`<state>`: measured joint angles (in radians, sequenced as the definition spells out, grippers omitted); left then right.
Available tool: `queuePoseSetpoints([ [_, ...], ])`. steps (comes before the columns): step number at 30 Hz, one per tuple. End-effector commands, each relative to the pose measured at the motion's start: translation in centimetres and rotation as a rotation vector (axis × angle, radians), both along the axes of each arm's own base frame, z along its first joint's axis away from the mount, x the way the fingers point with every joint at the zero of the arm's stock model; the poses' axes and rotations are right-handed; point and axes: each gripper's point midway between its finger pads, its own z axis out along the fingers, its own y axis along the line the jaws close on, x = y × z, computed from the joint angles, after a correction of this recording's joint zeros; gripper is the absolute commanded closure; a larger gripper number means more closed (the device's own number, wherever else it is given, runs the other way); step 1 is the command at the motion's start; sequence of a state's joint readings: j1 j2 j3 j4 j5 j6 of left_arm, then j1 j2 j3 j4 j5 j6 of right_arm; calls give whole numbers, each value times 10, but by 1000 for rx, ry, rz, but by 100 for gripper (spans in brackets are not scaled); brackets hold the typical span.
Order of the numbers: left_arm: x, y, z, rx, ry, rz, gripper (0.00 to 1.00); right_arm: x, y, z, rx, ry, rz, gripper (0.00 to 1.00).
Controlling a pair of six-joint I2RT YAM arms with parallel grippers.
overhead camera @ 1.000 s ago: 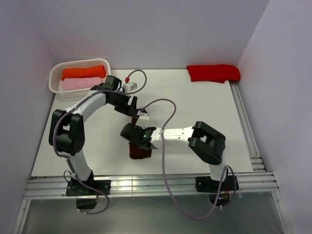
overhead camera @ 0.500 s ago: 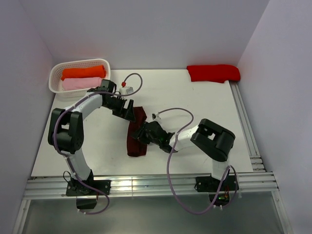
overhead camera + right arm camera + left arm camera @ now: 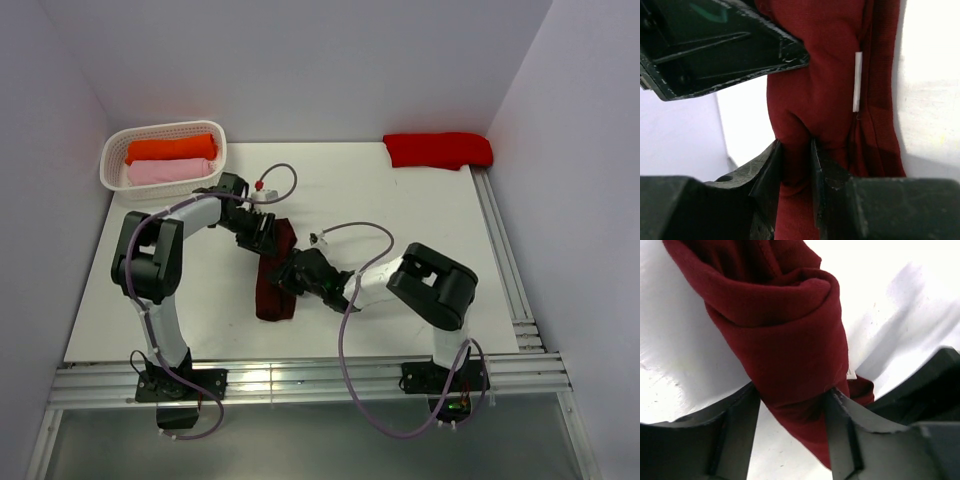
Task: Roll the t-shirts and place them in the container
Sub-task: Roll the tshirt
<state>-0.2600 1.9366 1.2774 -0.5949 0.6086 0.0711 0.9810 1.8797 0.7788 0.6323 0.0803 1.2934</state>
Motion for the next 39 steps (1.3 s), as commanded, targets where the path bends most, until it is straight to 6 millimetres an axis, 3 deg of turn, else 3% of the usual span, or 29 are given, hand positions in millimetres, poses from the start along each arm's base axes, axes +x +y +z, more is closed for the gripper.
queuePoseSetpoints([
  [1,29,11,-7,139,-130,45,46,-24,-23,-40,-304,57,24,67],
  [2,29,11,-6,146,-139,43,47,-20,-34,-42,-425,53,-12,63],
  [4,30,9,-1,165,-161,46,47,-28,-36,-43,-541,35,-13,58],
  [5,29,9,-2,173,-163,44,48,-21,-31,-31,-569,0,-39,52],
  [6,29,8,-1,176,-171,44,48,-26,-40,-36,-639,11,-38,49],
  [8,30,7,2,187,-185,42,48,-30,-31,-23,-654,-15,-30,44],
  [9,28,6,2,189,-183,38,48,-30,-40,-20,-701,-26,-46,43],
  [11,29,4,3,197,-191,37,48,-28,-33,-2,-710,-59,-60,41],
  [12,29,4,3,199,-191,36,48,-28,-42,2,-764,-69,-74,40],
  [13,28,3,3,200,-191,32,48,-26,-34,16,-758,-93,-81,40],
  [16,27,2,3,206,-193,28,49,-22,-39,30,-824,-131,-99,40],
  [20,27,0,4,212,-194,25,48,-12,-24,51,-826,-188,-93,42],
  [26,28,-2,5,220,-193,26,48,6,-2,47,-873,-213,-72,48],
  [27,27,-2,4,222,-191,24,48,6,-1,38,-898,-209,-65,49],
  [32,27,-3,3,228,-191,21,48,13,8,28,-932,-206,-66,53],
  [39,27,-6,7,213,-194,6,38,1,-21,-2,-1046,-106,-82,66],
])
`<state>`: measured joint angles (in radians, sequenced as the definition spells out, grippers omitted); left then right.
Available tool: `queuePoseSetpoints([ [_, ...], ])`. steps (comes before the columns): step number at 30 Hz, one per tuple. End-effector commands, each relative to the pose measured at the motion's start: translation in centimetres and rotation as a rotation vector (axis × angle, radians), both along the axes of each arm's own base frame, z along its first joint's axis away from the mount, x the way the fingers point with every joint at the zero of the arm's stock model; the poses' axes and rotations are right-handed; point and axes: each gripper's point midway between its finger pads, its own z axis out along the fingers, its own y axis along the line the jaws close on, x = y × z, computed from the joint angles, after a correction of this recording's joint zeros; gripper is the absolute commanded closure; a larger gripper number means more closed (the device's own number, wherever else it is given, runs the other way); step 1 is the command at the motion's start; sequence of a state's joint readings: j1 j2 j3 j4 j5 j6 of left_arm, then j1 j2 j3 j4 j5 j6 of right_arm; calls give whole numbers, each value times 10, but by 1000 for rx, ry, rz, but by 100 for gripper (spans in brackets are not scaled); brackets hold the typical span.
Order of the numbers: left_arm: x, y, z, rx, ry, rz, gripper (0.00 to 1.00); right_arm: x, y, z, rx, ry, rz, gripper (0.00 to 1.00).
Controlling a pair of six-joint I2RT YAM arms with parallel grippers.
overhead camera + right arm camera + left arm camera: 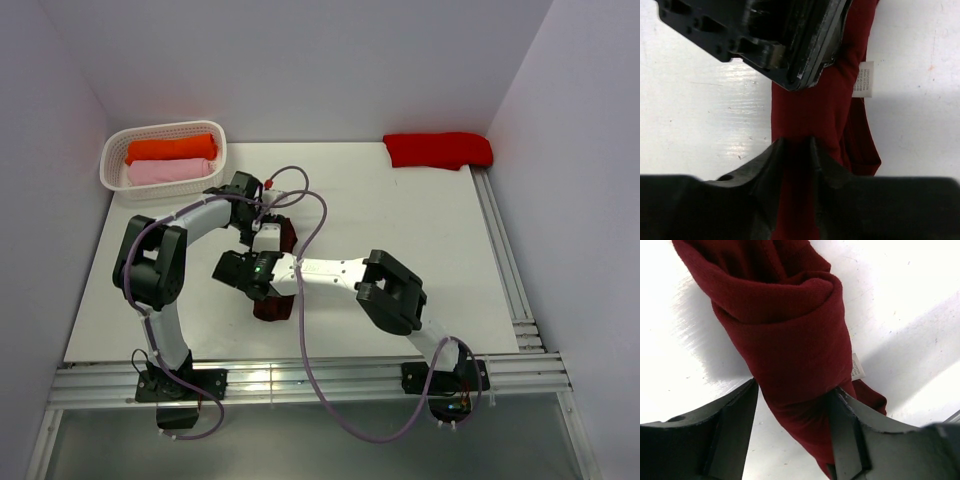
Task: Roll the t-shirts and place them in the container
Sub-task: Roll the tshirt, then place the rolled tshirt into the container
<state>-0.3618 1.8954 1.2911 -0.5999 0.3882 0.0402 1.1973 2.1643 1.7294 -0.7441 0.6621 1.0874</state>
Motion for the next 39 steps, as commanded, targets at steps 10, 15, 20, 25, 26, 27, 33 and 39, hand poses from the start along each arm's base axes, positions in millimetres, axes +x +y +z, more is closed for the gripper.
queuePoseSetpoints([
  [10,15,-18,39,-90,-80,-101,16,-22,-55,-48,15,123,-107,76],
  [15,3,-20,49,-155,-27,-149,11,-24,-51,-48,187,155,-109,77],
  [20,-10,-21,46,-183,15,-178,9,-27,-65,-58,281,187,-132,78],
  [25,-18,-17,35,-187,50,-184,9,-31,-71,-66,329,214,-143,79],
  [26,-20,-17,34,-191,57,-189,8,-31,-70,-65,343,214,-147,79],
  [27,-23,-17,30,-195,71,-197,8,-31,-71,-66,349,216,-150,79],
  [33,-31,-17,19,-206,116,-201,8,-39,-88,-77,359,234,-187,80],
  [39,-33,-20,12,-221,148,-192,8,-46,-98,-85,378,257,-208,81],
])
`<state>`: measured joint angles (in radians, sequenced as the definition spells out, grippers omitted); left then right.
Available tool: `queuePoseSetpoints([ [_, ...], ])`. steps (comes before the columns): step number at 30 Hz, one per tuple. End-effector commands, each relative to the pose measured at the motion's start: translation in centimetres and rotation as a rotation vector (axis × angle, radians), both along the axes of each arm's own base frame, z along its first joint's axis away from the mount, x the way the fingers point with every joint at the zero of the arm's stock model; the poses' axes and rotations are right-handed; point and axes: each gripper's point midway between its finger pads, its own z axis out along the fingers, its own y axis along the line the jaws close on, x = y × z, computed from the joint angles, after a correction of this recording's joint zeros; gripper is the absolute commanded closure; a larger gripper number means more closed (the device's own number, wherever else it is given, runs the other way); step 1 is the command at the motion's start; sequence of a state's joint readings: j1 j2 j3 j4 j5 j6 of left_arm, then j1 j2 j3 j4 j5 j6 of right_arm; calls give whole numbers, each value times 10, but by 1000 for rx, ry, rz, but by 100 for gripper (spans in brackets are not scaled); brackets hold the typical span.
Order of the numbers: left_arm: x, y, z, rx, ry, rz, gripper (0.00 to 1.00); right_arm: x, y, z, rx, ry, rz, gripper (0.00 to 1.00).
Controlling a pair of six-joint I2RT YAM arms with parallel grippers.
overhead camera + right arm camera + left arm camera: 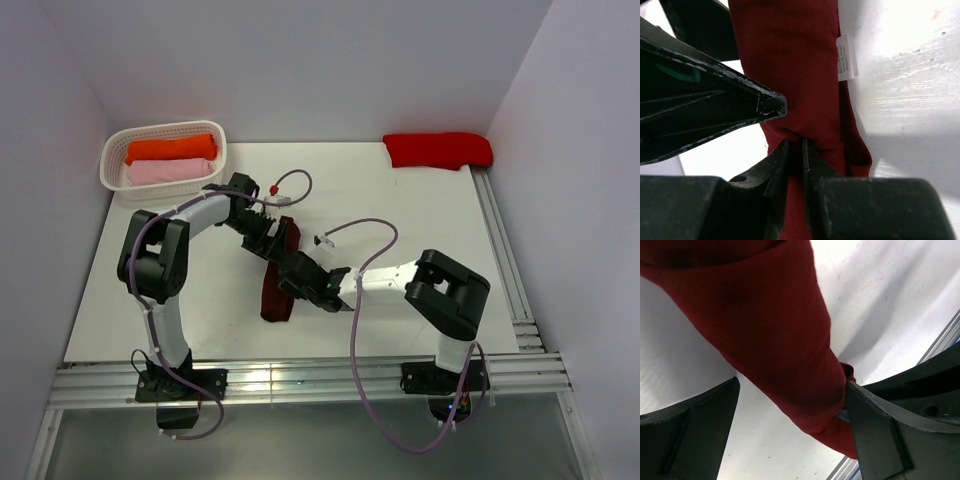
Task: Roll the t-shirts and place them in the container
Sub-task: Place the rolled tshirt into the container
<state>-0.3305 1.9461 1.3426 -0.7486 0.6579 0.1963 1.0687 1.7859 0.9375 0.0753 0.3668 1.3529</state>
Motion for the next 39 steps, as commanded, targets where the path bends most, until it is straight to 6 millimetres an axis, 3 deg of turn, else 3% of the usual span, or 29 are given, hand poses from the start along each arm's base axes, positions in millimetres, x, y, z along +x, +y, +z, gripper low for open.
queuePoseSetpoints([
  [1,-2,-5,1,-38,13,-11,8,-38,-64,-68,-252,175,11,81],
  [17,-1,-7,-9,-39,51,8,11,-55,-89,-88,-235,226,-24,83],
  [39,15,-11,-26,8,67,53,26,-68,-108,-103,-262,274,-53,88],
])
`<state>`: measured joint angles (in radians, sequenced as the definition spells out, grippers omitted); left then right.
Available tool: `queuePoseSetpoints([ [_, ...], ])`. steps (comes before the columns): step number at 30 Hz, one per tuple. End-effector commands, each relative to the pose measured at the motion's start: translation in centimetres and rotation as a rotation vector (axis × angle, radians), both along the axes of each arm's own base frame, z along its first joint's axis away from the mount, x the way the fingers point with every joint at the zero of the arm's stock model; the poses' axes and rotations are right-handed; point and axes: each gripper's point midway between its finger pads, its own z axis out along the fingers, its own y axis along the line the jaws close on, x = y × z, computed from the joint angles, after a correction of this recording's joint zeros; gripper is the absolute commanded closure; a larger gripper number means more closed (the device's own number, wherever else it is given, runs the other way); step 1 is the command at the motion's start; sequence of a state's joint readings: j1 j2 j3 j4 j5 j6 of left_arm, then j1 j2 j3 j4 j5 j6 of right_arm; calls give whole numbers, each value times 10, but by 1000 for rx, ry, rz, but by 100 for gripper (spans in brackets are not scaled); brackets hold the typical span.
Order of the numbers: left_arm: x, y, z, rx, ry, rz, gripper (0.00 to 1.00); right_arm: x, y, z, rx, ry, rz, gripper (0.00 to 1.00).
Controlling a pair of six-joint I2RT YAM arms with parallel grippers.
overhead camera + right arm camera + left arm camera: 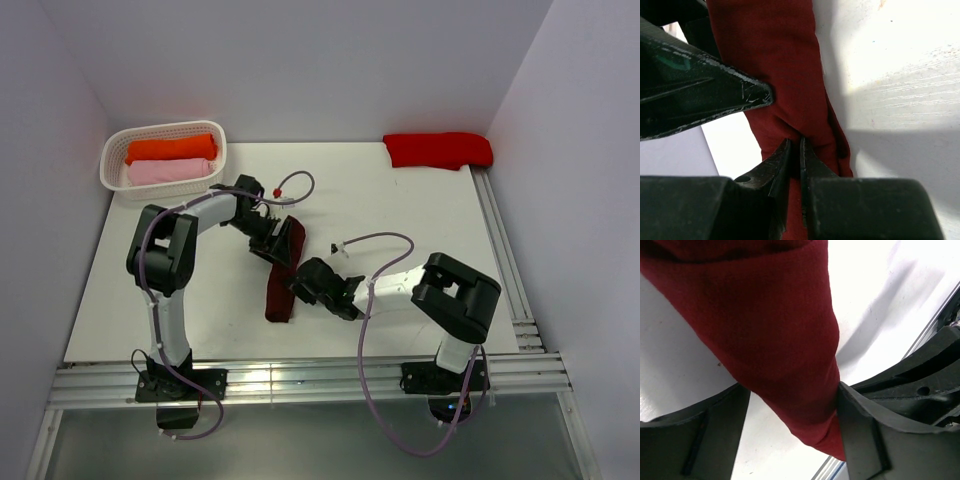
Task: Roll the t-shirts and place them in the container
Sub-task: Place the rolled tshirt into the container
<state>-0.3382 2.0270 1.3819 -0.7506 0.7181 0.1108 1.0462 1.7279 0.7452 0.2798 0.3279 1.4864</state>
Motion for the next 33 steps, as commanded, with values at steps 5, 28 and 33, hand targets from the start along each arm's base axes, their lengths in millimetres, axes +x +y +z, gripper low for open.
queuePoseSetpoints([
  [5,21,3,-22,57,-44,24,37,-61,-91,-96,-417,250,53,88],
  [28,220,33,144,-84,-591,336,100,-6,-82,107,-317,-147,-9,38],
  [33,298,88,218,-236,-735,498,100,-2,-93,115,-326,-159,-34,37],
])
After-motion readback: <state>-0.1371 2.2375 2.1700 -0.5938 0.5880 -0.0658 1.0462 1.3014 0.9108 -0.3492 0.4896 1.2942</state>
